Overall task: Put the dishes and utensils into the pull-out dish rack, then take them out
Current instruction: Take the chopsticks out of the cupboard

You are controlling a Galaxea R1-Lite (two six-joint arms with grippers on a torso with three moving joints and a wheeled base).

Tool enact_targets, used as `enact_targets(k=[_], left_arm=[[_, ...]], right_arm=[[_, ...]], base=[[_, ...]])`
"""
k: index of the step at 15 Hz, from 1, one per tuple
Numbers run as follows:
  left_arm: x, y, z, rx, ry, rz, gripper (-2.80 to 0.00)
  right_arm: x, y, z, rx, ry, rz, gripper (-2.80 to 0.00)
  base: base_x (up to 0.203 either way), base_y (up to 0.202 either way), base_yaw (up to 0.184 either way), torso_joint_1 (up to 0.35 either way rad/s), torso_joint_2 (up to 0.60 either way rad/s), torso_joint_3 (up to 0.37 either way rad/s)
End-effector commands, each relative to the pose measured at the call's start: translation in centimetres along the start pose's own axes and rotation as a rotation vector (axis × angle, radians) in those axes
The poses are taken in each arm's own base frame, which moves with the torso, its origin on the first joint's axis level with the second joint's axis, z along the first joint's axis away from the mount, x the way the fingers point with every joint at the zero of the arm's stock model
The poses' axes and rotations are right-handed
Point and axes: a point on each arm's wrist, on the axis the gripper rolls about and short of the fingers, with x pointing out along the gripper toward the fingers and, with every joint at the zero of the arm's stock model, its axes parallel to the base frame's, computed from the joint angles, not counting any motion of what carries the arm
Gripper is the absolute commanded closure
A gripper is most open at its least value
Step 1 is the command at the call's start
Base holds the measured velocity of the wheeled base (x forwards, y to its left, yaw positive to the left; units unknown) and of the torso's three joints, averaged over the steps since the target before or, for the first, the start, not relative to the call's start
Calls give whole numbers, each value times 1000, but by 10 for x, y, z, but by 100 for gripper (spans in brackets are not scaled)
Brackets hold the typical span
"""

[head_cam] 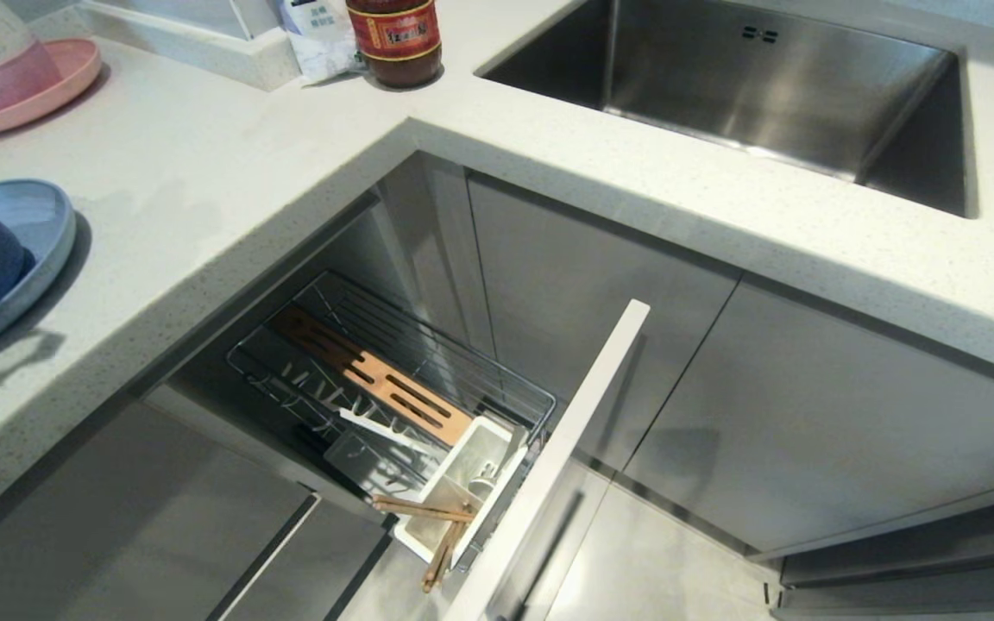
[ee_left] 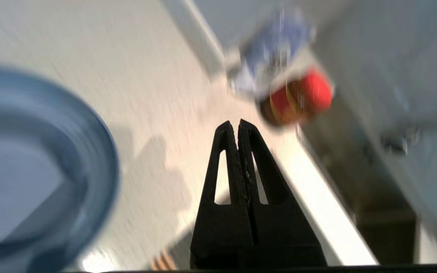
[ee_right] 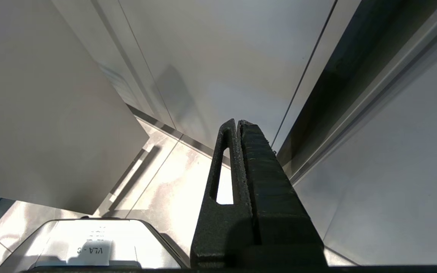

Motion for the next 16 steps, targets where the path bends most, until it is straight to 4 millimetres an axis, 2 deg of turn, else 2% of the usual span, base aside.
enact_targets(k=[1, 3, 7, 12, 16], left_arm=[[23, -4, -31, 45, 148, 26, 0], [32, -2, -47, 95, 210, 53, 0], [30, -6, -73, 152, 348, -8, 0], [25, -9, -127, 353, 517, -45, 0], [34, -3, -160, 485, 672, 23, 0]], right_arm=[[0, 0, 0, 0, -2, 2, 0], [0, 0, 0, 0, -3, 2, 0], [0, 0, 0, 0, -3, 0, 0], [0, 0, 0, 0, -3, 0, 0], [0, 0, 0, 0, -1, 0, 0]], base=[[0, 0, 0, 0, 0, 0], [0, 0, 0, 0, 0, 0], [0, 0, 0, 0, 0, 0], [0, 0, 0, 0, 0, 0], [0, 0, 0, 0, 0, 0]])
